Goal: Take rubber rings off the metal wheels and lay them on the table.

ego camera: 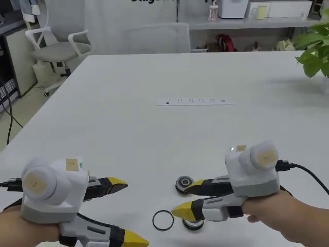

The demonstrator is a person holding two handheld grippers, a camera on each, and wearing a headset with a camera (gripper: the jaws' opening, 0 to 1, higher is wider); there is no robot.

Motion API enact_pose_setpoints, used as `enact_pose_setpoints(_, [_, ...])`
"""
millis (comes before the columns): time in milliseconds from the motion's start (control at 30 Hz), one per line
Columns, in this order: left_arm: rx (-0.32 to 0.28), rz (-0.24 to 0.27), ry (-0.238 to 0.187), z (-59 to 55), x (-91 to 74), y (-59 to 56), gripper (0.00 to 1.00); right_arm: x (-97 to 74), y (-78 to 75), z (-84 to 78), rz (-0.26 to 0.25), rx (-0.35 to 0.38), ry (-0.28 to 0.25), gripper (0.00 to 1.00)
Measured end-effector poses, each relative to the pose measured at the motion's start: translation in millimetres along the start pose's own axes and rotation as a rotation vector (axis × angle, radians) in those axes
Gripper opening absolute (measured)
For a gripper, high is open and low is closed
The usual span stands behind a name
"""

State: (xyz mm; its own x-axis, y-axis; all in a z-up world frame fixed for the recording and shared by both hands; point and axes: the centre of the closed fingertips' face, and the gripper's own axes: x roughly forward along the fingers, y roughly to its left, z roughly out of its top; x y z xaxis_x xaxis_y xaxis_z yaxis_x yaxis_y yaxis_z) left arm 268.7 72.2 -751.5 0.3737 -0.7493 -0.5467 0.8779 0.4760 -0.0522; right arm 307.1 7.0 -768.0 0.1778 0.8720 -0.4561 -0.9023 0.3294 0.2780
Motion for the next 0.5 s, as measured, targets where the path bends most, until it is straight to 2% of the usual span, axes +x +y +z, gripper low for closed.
enact_pose_setpoints(167, [0.01, -0.012, 0.001, 3.9, 4.6, -1.3, 0.8, -10.3, -7.3, 1.7, -0.025, 0.008, -0.029, 0.42])
enact_pose_setpoints(500, [0.022, -0.03, 0.004, 10.8, 12.5, -3.1, 0.8, -25.4, -14.7, -0.8, -0.051, 0.022, -0.049, 0.45])
